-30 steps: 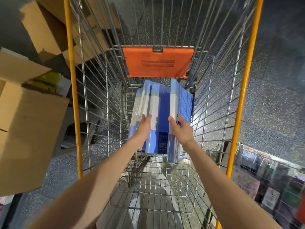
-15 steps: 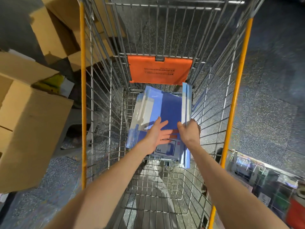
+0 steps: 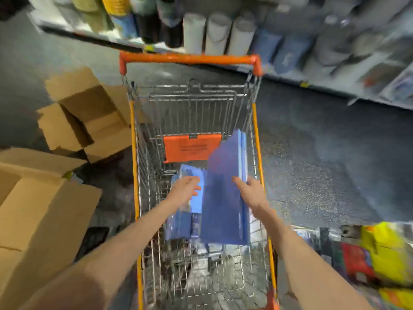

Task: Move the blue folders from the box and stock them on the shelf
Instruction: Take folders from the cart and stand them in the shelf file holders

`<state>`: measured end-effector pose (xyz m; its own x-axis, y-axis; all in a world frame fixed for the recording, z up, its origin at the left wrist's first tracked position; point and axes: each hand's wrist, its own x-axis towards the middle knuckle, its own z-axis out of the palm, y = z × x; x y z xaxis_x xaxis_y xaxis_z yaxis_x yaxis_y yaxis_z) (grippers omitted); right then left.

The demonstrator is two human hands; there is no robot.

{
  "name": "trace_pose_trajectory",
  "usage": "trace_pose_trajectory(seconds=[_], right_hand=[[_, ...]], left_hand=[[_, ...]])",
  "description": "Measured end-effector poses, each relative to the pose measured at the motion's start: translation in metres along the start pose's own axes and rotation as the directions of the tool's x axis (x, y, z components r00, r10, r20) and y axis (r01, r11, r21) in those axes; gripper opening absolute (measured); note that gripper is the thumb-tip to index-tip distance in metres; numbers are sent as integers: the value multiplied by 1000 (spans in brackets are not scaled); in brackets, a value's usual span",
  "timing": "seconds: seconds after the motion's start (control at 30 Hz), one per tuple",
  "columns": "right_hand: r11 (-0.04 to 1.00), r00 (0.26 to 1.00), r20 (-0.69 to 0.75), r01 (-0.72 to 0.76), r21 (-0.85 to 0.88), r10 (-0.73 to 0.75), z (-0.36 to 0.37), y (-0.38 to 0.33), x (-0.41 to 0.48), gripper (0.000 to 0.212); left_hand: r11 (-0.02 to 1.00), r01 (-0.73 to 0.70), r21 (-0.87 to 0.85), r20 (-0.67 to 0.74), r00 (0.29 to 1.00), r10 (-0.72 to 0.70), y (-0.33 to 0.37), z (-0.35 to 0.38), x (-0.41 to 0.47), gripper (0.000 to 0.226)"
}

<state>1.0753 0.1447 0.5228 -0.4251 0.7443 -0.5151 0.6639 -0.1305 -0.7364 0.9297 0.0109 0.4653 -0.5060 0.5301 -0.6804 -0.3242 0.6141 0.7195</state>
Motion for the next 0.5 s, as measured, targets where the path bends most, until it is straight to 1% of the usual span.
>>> trace_pose_trajectory(seconds=[0.07,0.13,0.2,0.23,0.27,0.3,0.33,0.37,0.43,0.5], right_hand=[[993,999,-31,48,107,-45,-13,-17,-40,27],[975,996,-54,87,207,-77,-23,-30,-76,20],[944,987,-135,129,304,-91,-35,-45,-130,30],[913,983,-160,150,379,-95,-42,-51,-152,25],[872,980,-160,177,456,-115,-48,-54,-173,18],[823,974,-186,211,527,-130,-54,-56,-204,15],[785,973,-188,219,579,-133,-61,-58,-225,19],[754,973,-190,221,618,-129,-68,-61,-249,29],[713,960,-243,266,648,-138,-86,-63,-299,44],[692,938,-320,319,648,-133,-108,-65,-342,47]], left_hand=[[993,-113,36,5,994,113,12,-10,-23,24],[975,-208,75,-23,977,210,18,-19,-38,40],[942,-320,102,-2,947,322,25,-28,-63,48],[928,-362,85,18,932,362,31,-30,-73,51],[913,-404,63,31,915,403,38,-33,-83,57],[896,-440,53,47,898,438,51,-35,-107,66],[900,-435,35,62,900,432,62,-35,-118,74],[918,-398,-6,88,914,396,72,-33,-127,81],[930,-351,-105,139,921,363,98,-19,-155,103],[900,-393,-186,173,889,424,126,-2,-187,113]])
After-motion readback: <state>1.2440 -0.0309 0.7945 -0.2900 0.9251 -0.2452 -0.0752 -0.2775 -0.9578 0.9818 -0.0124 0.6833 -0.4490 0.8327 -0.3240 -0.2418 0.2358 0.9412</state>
